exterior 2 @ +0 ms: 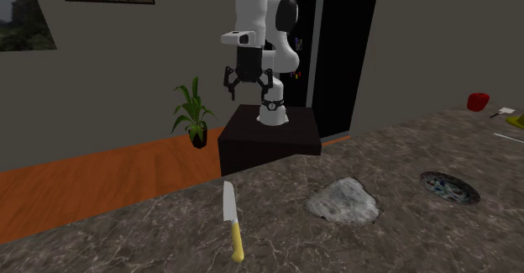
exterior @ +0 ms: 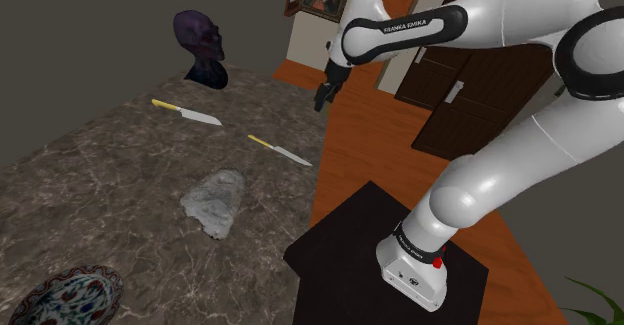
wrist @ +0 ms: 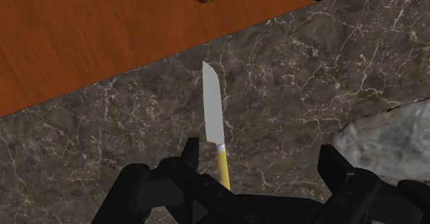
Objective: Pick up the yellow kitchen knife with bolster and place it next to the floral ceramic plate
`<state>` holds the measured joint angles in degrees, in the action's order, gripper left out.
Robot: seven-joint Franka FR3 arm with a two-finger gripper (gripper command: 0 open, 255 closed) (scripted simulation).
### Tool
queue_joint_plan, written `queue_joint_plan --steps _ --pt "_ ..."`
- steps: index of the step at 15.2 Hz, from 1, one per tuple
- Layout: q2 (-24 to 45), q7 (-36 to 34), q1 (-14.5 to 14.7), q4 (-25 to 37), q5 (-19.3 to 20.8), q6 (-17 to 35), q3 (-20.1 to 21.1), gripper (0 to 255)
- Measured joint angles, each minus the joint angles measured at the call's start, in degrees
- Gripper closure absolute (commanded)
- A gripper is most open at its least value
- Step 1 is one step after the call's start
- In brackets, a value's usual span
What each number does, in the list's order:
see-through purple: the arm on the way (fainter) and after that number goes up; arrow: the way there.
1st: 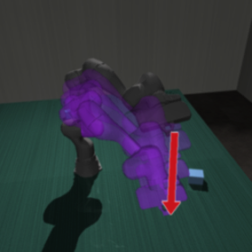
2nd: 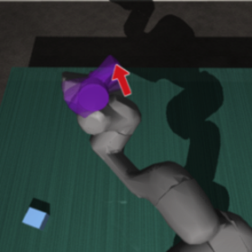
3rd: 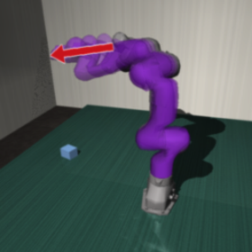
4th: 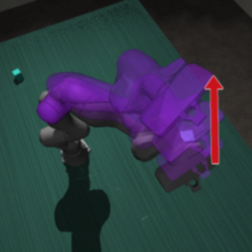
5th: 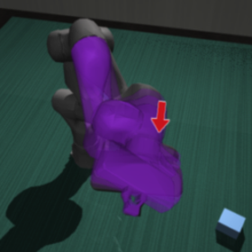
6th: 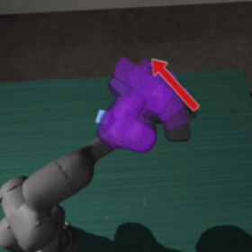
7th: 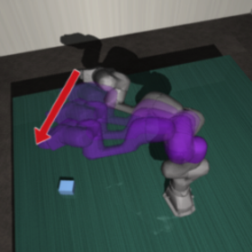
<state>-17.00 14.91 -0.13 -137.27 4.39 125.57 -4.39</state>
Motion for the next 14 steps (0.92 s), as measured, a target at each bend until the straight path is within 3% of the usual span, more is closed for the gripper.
queue_joint_plan --steps 9,14 --pt "20.1 7.6 0.1 8.2 -4.5 10.0 -1.9 0" --pt "32.4 11.5 -0.6 16.5 -7.8 12.8 -1.2 0"
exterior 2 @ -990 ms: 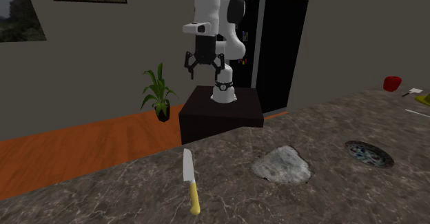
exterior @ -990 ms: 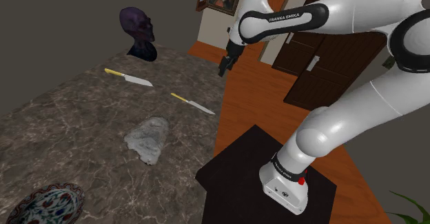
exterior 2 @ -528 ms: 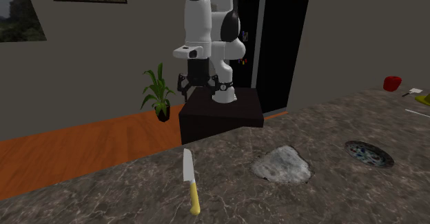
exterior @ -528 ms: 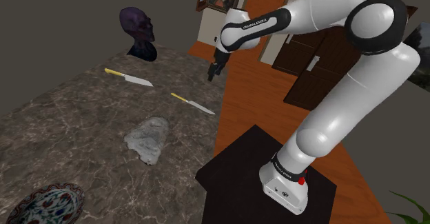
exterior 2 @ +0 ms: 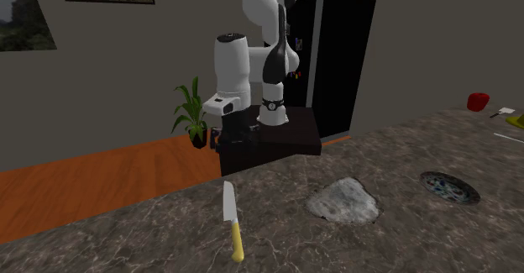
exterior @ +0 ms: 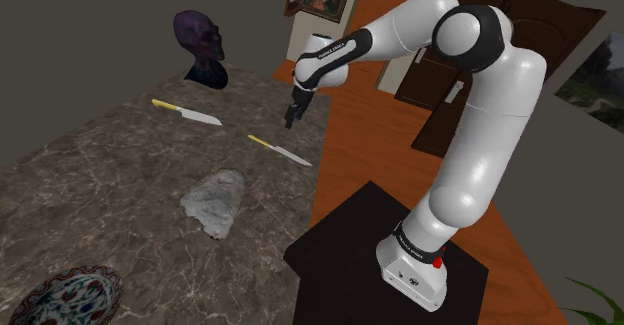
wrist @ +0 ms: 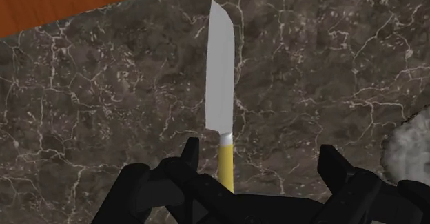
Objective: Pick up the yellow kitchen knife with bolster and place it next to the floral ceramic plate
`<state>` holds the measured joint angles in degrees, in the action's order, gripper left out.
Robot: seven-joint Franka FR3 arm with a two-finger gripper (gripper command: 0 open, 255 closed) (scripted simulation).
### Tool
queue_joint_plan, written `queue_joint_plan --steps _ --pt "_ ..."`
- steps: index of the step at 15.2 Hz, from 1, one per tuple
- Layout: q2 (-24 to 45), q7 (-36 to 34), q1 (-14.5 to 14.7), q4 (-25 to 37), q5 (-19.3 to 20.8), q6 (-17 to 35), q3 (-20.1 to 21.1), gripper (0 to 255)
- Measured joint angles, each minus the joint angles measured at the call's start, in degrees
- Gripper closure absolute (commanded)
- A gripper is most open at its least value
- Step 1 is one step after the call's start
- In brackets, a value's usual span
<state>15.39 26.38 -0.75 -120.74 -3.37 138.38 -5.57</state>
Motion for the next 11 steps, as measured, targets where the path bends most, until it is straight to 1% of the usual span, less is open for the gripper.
queue_joint_plan --steps 5,8,11 --pt "11.1 3.5 -1.4 8.5 -2.2 1.3 1.3 0" --pt "17.7 5.4 -2.6 14.9 -3.1 0.9 2.0 0" --pt "25.0 6.1 -2.9 22.3 -3.5 0.0 3.0 0"
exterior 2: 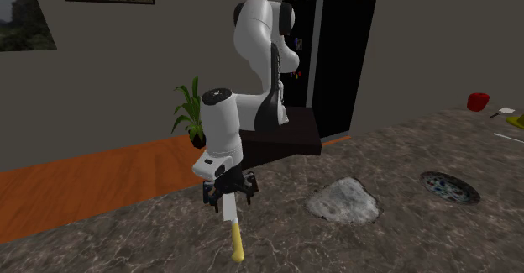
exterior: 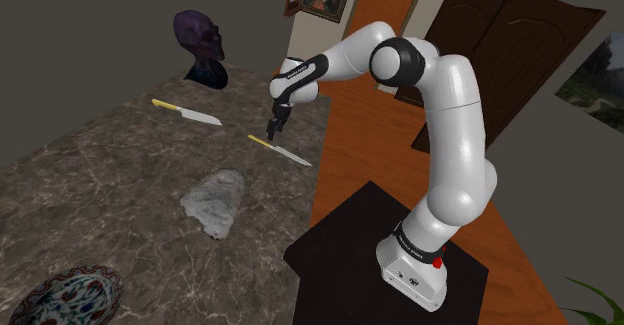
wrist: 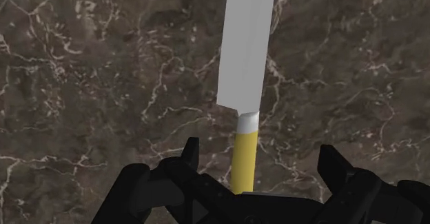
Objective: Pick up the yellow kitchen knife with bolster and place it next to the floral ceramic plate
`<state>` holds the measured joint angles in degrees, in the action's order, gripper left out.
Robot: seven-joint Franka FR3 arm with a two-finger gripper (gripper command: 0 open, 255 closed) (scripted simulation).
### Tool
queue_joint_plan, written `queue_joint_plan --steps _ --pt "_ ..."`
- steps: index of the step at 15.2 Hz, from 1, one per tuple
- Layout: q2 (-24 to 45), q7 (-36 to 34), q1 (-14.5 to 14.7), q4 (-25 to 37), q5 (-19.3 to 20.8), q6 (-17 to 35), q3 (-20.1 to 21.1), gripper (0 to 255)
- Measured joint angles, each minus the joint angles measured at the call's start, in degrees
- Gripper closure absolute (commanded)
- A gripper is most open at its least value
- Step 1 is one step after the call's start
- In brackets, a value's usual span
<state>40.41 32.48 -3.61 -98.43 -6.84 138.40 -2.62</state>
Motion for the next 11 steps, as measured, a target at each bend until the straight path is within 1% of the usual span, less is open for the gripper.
queue_joint_plan --steps 2,8,11 --pt "2.5 0.2 -0.1 2.5 -0.1 -0.3 0.2 0" --pt "7.0 0.5 -0.3 4.7 -0.4 2.0 0.6 0" --pt "7.6 0.5 -0.3 4.8 -0.4 2.6 0.6 0"
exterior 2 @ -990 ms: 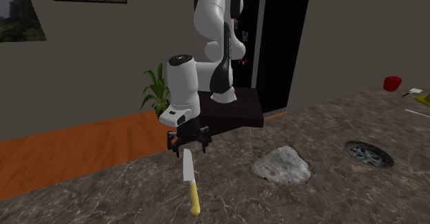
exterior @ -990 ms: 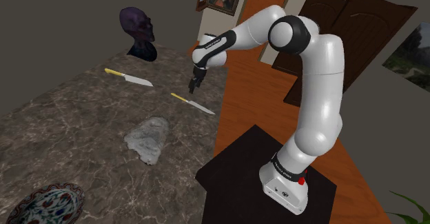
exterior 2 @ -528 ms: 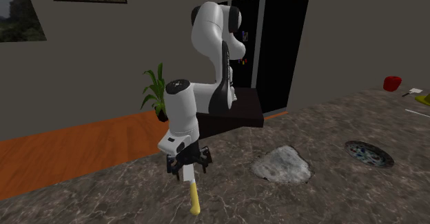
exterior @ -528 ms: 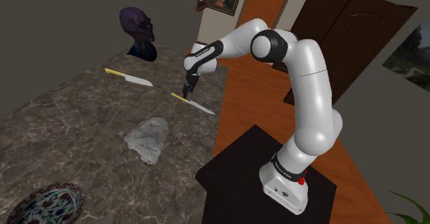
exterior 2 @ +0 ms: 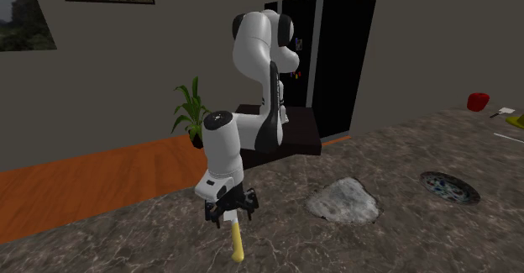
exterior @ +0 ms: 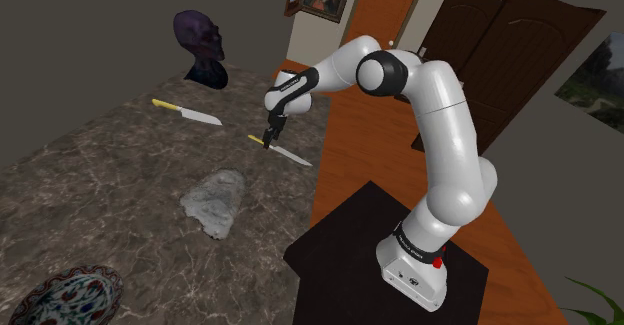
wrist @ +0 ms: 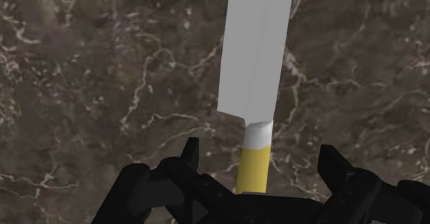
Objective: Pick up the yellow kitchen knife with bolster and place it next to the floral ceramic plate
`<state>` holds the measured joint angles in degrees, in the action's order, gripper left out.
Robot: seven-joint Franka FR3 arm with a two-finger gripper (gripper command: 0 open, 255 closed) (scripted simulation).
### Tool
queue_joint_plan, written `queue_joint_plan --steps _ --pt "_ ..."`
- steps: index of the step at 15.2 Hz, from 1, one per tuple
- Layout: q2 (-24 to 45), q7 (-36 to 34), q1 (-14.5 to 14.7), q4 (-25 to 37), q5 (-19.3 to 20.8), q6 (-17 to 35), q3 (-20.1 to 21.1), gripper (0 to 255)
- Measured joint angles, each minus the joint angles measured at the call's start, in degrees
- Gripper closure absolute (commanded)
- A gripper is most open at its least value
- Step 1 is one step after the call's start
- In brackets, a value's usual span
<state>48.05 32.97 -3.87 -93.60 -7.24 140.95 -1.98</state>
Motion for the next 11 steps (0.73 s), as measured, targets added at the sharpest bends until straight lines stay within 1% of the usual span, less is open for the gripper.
queue_joint_plan --steps 4,5,11 --pt "0.1 0.0 0.0 0.0 0.0 0.1 0.0 0" --pt "0.1 0.0 0.0 0.0 0.0 0.1 0.0 255" --pt "0.1 0.0 0.0 0.0 0.0 0.1 0.0 255"
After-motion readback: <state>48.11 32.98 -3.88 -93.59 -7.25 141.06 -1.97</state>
